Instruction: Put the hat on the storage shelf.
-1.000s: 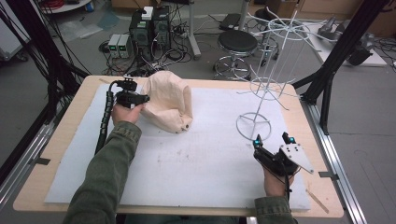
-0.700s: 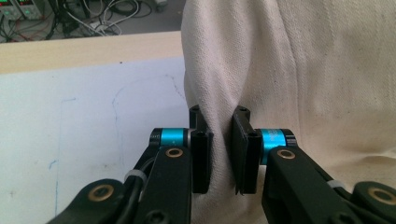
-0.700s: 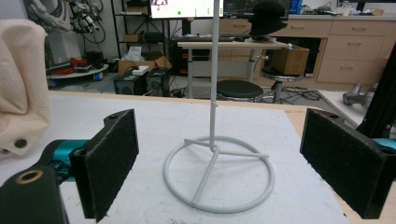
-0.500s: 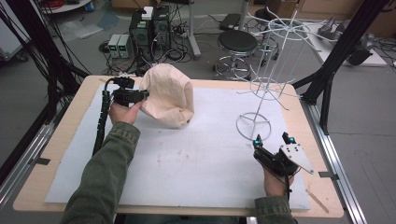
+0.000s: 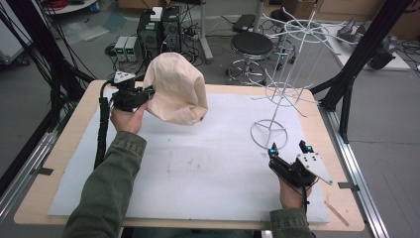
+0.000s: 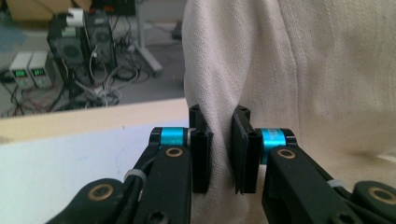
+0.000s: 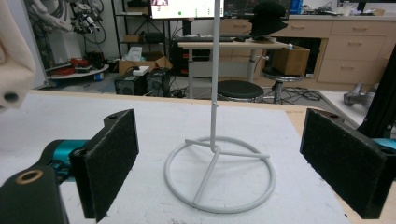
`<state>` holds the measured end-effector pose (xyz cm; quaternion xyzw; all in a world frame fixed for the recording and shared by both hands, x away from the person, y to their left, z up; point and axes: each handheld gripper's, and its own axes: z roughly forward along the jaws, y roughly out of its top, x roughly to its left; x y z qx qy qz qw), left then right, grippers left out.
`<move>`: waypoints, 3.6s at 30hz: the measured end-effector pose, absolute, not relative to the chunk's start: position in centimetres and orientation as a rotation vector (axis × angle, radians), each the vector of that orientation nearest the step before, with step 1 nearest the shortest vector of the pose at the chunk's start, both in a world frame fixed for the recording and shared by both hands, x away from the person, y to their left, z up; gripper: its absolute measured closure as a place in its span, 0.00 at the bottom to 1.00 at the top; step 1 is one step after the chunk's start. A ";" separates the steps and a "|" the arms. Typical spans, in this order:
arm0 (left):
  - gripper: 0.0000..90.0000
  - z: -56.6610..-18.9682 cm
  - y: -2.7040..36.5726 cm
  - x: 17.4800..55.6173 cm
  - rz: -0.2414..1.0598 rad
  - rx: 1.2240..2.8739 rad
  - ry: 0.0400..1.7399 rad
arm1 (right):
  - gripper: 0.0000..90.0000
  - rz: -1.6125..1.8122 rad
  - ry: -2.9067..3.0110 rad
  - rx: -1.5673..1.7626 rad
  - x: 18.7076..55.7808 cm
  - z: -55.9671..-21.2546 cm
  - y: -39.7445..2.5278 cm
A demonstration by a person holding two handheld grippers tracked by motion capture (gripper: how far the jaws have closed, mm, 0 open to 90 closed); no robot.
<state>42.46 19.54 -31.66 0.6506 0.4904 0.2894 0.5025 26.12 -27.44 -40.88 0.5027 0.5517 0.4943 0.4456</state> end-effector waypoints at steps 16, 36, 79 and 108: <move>0.88 -27.9 19.3 39.4 0.689 1.393 0.925 | 0.12 1.228 1.364 1.237 26.1 -40.8 -27.4; 0.88 -22.4 16.4 38.0 0.702 1.322 0.722 | 0.12 1.234 1.362 1.239 26.0 -40.8 -27.4; 0.88 -14.1 2.1 40.7 0.627 1.383 0.457 | 0.12 1.248 1.367 1.228 25.9 -40.8 -27.6; 0.88 -18.4 -2.7 42.8 0.712 1.599 0.437 | 0.12 1.260 1.382 1.223 26.0 -40.8 -27.5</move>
